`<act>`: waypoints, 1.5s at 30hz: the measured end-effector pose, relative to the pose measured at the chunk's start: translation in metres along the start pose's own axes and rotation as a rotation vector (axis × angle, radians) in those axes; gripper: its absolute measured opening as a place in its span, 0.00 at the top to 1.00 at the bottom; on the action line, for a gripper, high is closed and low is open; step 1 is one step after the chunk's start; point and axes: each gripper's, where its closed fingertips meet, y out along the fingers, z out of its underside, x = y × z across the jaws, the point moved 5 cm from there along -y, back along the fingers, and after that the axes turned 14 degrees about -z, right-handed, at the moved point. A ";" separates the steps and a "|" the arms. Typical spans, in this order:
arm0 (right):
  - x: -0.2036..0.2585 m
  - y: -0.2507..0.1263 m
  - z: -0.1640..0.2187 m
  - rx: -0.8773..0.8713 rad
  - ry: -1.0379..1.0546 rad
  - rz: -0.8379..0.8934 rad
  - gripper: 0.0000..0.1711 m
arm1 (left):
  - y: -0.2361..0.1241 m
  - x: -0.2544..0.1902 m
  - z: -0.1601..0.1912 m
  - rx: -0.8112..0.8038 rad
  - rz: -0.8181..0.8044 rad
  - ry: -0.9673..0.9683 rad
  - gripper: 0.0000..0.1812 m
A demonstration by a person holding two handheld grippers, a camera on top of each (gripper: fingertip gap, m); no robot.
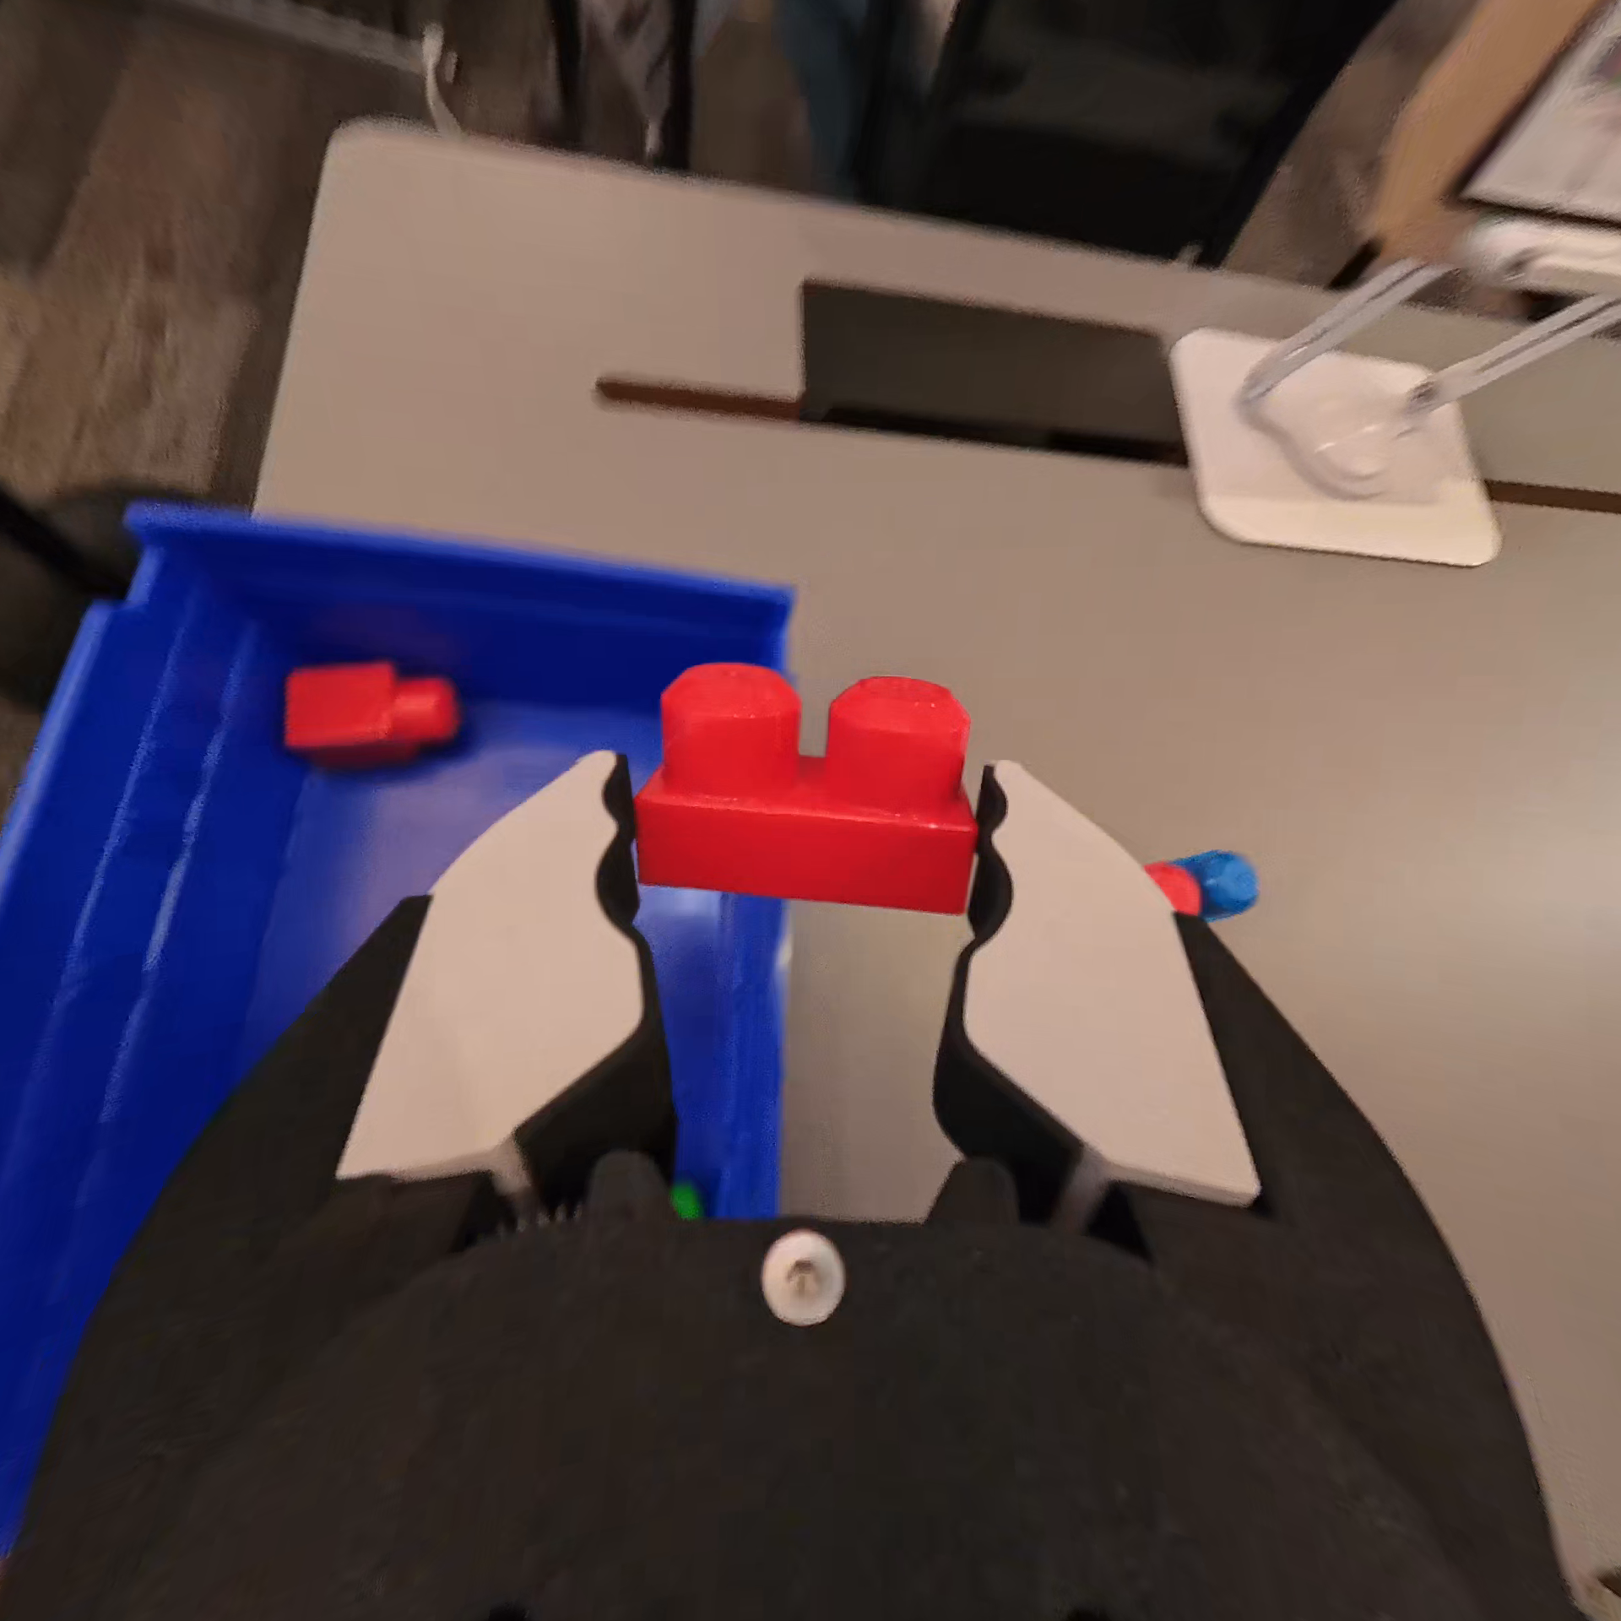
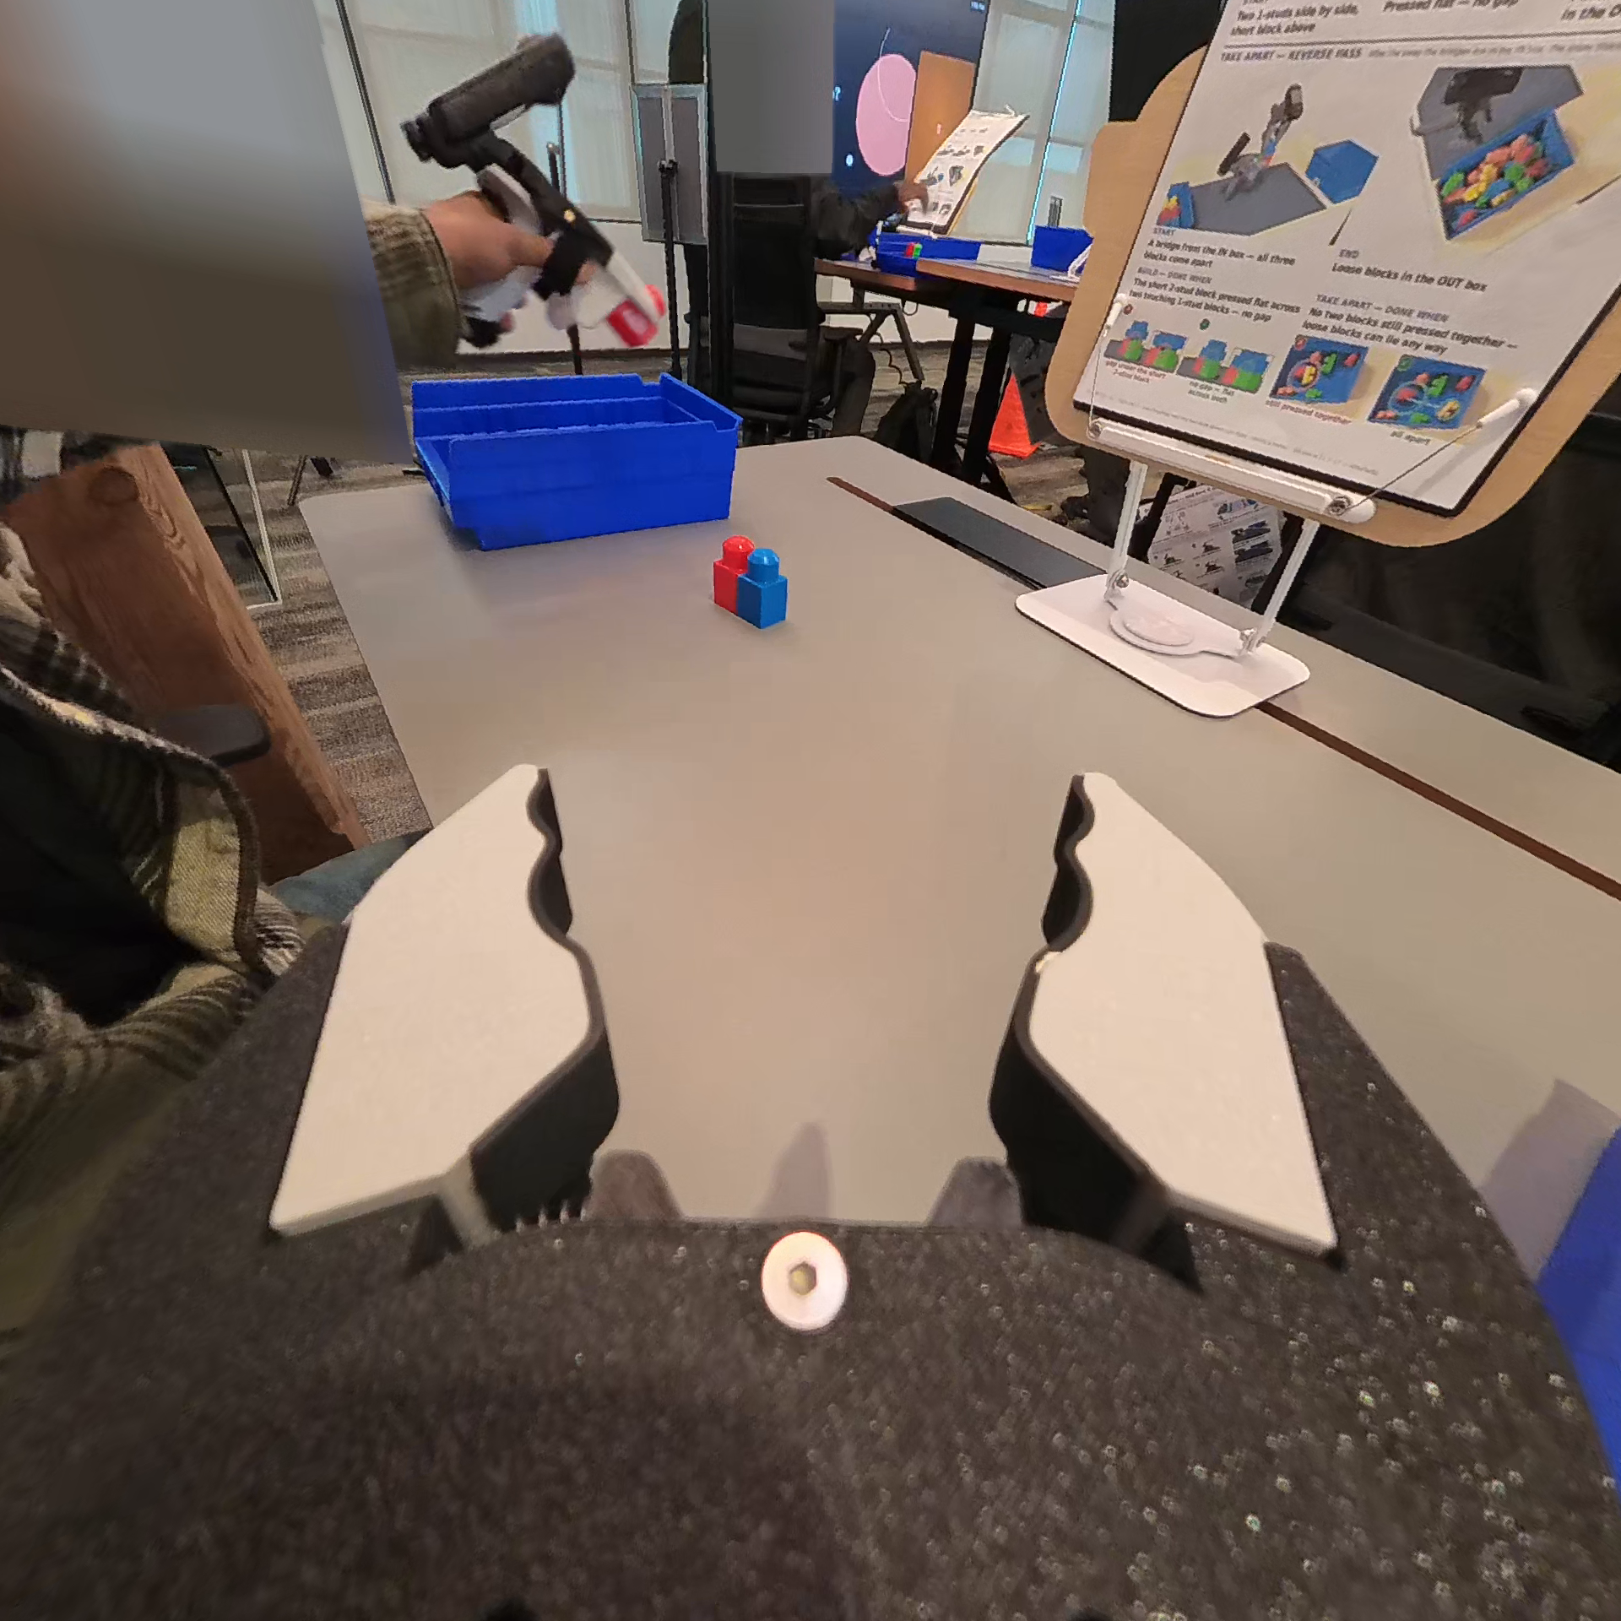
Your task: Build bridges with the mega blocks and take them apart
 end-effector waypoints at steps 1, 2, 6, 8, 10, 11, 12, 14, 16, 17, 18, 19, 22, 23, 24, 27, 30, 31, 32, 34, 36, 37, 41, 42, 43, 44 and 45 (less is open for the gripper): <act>0.000 0.000 0.000 0.000 -0.001 0.000 0.38 | -0.002 -0.015 -0.004 -0.063 0.023 0.023 0.59; 0.000 0.001 -0.001 0.001 -0.001 0.000 0.38 | -0.004 -0.029 -0.007 -0.122 0.046 0.047 0.59; 0.001 0.002 -0.001 0.005 0.001 0.002 0.38 | -0.007 -0.085 -0.007 -0.325 0.154 0.144 0.59; 0.002 0.002 -0.001 0.007 0.004 0.001 0.38 | -0.005 -0.108 -0.002 -0.374 0.222 0.182 0.59; 0.002 0.002 -0.001 0.015 0.002 0.005 0.38 | 0.000 -0.126 0.004 -0.426 0.272 0.225 0.59; 0.002 0.002 -0.002 0.017 0.003 0.007 0.38 | 0.003 -0.132 0.006 -0.437 0.282 0.249 0.59; 0.002 0.002 -0.002 0.017 0.004 0.008 0.38 | 0.006 -0.137 0.009 -0.451 0.304 0.273 0.59; 0.002 0.002 -0.003 0.022 0.006 0.014 0.38 | 0.012 -0.143 0.013 -0.479 0.308 0.289 0.59; 0.002 0.003 -0.003 0.023 0.009 0.016 0.38 | 0.015 -0.146 0.017 -0.491 0.306 0.270 0.59; 0.003 0.004 -0.003 0.025 0.011 0.016 0.38 | 0.016 -0.147 0.020 -0.499 0.301 0.253 0.59; 0.003 0.006 -0.003 0.027 0.011 0.014 0.38 | 0.016 -0.148 0.022 -0.504 0.286 0.232 0.59; 0.003 0.007 -0.003 0.028 0.010 0.011 0.38 | 0.015 -0.149 0.025 -0.514 0.261 0.210 0.59; 0.004 0.012 -0.004 0.022 0.008 0.001 0.38 | 0.005 -0.150 0.035 -0.558 0.147 0.118 0.59; 0.004 0.013 -0.003 0.017 0.009 -0.005 0.38 | 0.001 -0.150 0.039 -0.574 0.101 0.083 0.59; 0.004 0.015 -0.003 0.012 0.009 -0.011 0.38 | -0.003 -0.152 0.043 -0.589 0.062 0.053 0.59; 0.005 0.019 -0.002 0.007 0.010 -0.033 0.38 | -0.008 -0.162 0.058 -0.591 -0.046 0.005 0.59; 0.007 0.021 -0.002 -0.002 0.005 -0.055 0.38 | -0.005 -0.176 0.074 -0.566 -0.130 0.010 0.59; 0.008 0.020 -0.002 -0.005 0.002 -0.057 0.38 | -0.003 -0.180 0.079 -0.562 -0.145 0.004 0.59; 0.007 0.019 -0.002 -0.011 -0.001 -0.058 0.38 | 0.000 -0.183 0.083 -0.558 -0.160 0.000 0.59; 0.007 0.016 -0.002 -0.026 0.003 -0.063 0.38 | 0.006 -0.187 0.091 -0.559 -0.199 0.004 0.59; 0.007 0.014 -0.001 -0.031 0.004 -0.066 0.39 | 0.013 -0.192 0.098 -0.568 -0.238 0.020 0.59; 0.007 0.014 0.000 -0.031 0.003 -0.068 0.39 | 0.016 -0.195 0.102 -0.573 -0.247 0.031 0.59; 0.006 0.011 0.002 -0.039 0.004 -0.071 0.39 | 0.025 -0.207 0.108 -0.581 -0.243 0.036 0.59; 0.006 0.010 0.003 -0.042 0.006 -0.070 0.39 | 0.026 -0.208 0.108 -0.585 -0.249 0.043 0.59; 0.005 0.009 0.004 -0.046 0.008 -0.068 0.39 | 0.028 -0.209 0.108 -0.578 -0.253 0.044 0.59; 0.005 0.008 0.004 -0.049 0.011 -0.067 0.39 | 0.030 -0.209 0.109 -0.568 -0.250 0.031 0.59; 0.005 0.007 0.005 -0.051 0.013 -0.067 0.39 | 0.031 -0.210 0.110 -0.557 -0.249 0.013 0.59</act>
